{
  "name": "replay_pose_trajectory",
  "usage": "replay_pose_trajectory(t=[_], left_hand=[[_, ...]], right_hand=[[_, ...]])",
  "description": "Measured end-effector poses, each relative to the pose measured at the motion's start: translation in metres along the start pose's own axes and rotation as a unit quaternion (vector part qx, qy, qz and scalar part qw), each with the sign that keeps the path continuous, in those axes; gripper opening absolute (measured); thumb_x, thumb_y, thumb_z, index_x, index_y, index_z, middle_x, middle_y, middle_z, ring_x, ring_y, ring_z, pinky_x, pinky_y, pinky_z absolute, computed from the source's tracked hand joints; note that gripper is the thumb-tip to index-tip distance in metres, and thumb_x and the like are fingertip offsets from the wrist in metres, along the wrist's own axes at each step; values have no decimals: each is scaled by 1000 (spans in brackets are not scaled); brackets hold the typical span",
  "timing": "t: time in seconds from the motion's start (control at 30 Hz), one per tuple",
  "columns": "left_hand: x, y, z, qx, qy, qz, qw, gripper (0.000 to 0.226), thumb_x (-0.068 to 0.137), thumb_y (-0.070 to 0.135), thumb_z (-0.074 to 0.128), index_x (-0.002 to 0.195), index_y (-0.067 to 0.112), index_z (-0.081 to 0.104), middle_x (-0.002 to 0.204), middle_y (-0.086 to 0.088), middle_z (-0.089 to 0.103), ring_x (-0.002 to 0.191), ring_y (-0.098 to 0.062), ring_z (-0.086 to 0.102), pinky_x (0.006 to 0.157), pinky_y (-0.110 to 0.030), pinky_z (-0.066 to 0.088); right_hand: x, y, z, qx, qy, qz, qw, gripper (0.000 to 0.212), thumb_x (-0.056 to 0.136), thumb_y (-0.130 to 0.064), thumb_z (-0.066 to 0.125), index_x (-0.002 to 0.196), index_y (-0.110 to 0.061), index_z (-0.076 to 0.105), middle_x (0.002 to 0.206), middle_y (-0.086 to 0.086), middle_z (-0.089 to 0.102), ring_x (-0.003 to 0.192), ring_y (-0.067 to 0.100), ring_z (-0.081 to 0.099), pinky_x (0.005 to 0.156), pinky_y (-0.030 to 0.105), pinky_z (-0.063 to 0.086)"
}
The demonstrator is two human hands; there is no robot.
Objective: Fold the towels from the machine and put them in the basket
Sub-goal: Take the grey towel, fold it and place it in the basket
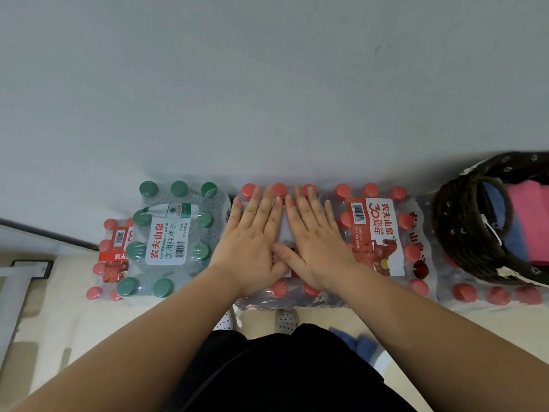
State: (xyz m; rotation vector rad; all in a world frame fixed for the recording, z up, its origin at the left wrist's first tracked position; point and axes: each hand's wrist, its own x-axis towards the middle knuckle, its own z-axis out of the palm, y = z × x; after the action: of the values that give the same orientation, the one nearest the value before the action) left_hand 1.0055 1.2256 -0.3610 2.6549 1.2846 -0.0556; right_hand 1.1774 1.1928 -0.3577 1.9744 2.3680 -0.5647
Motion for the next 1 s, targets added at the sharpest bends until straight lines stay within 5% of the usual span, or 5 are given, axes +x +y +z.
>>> replay_pose_trajectory(t=[0.33,0.57,0.73,0.83,1.0], left_hand=[[1,1,12,-1,-16,-30,999,105,85,76,30,159,10,-5,166,-14,-16,152,-31,-20,124,-55,-1],[1,-2,2,16,-52,-22,998,95,90,71,16,157,13,-17,165,-10,-21,150,-25,-26,123,-50,-11],[-5,-6,-12,-57,-19,-30,998,78,94,61,5,160,18,11,167,-1,14,155,-22,5,122,-47,-6],[-3,-11,-21,-37,23,-31,999,62,98,53,37,152,24,36,152,3,44,142,-23,37,121,-52,14],[1,-20,-32,-1,19,38,999,66,86,52,62,144,23,47,132,-1,56,123,-28,50,107,-47,34]], right_hand=[[6,8,-2,66,-6,-8,998,90,86,-75,-9,157,-21,-16,163,-2,-27,146,16,-33,121,48,-15],[11,18,-14,70,-22,-28,997,65,105,-47,28,159,-20,5,167,-3,3,153,14,-4,125,37,-3],[6,13,-29,103,48,41,993,71,89,-57,61,148,-22,42,144,1,48,134,24,39,113,41,34],[6,5,-33,42,53,58,996,72,78,-64,69,137,-28,51,129,-1,53,122,24,45,104,43,41],[-12,-16,-31,5,90,51,995,56,78,-53,73,120,-22,52,116,1,54,110,23,50,92,39,44]])
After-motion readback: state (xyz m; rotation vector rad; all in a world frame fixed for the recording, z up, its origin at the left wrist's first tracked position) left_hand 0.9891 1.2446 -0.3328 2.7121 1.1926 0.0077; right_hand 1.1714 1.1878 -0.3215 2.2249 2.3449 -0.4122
